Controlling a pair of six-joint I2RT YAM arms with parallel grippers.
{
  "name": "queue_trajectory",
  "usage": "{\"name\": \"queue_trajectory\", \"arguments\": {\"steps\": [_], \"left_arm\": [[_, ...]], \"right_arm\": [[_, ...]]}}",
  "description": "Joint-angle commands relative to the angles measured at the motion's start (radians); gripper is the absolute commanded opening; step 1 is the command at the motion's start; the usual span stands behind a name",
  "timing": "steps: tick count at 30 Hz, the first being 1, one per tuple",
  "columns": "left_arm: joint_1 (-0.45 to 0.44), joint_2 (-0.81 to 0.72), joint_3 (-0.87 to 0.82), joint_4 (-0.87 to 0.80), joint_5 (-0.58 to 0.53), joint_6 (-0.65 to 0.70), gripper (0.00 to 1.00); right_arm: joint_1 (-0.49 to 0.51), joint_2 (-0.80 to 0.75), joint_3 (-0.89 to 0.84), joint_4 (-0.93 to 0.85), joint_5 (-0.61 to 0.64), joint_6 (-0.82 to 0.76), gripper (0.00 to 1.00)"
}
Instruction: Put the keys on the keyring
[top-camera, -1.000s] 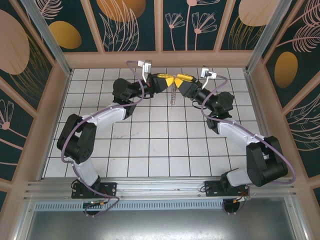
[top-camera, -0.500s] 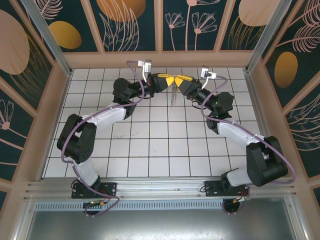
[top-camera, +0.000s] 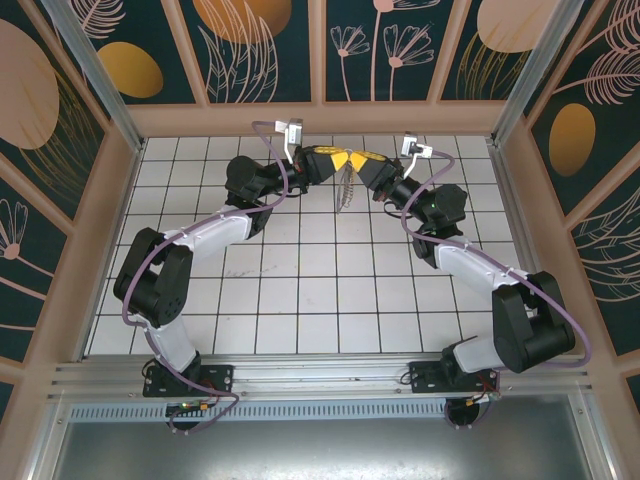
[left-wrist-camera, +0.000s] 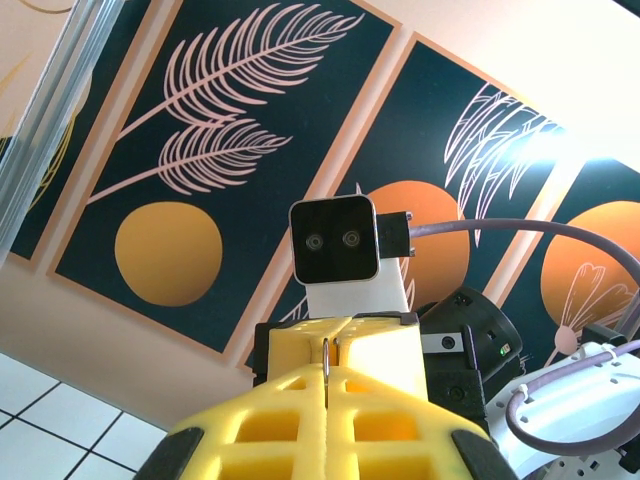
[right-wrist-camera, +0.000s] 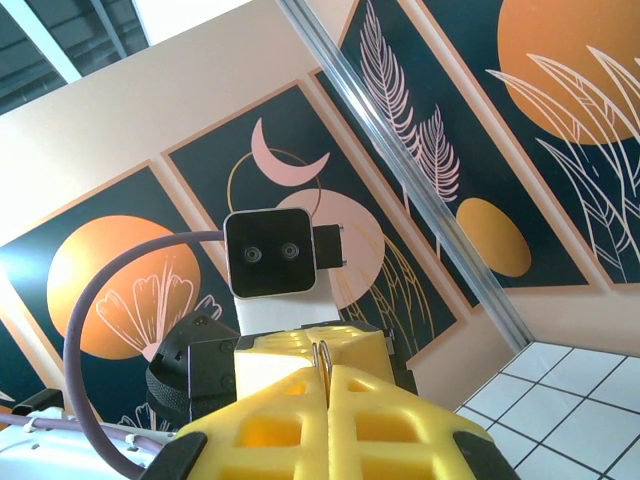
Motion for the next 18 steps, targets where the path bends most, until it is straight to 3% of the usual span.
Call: {"name": "queue_trajectory", "arguments": {"steps": [1, 5, 7, 11, 13, 16, 18], "left_arm": [[0.004, -0.022, 0.020, 0.002, -0.023, 0.028, 0.00], [0.004, -0.023, 0.021, 0.000, -0.022, 0.030, 0.00], [0.004, -0.024, 0.026, -0.004, -0.020, 0.032, 0.00], [0.004, -0.020, 0.034, -0.008, -0.017, 0.031, 0.00], [0.004, -0.020, 0.037, -0.009, -0.016, 0.031, 0.00], [0.004, -0.018, 0.038, -0.013, -0.017, 0.032, 0.00], [0.005, -0.015, 0.041, -0.013, -0.017, 0.030, 0.00]], "right_arm": [[0.007, 0.008, 0.021, 0.033, -0.022, -0.018, 0.00], [0.007, 0.018, 0.037, 0.019, -0.045, -0.020, 0.00], [0.007, 0.019, 0.042, 0.004, -0.042, -0.022, 0.11], [0.007, 0.028, 0.046, 0.004, -0.045, -0.021, 0.22], [0.007, 0.033, 0.051, -0.002, -0.047, -0.021, 0.19], [0.007, 0.039, 0.056, -0.007, -0.048, -0.024, 0.00], [0.008, 0.046, 0.062, -0.010, -0.053, -0.026, 0.00]]}}
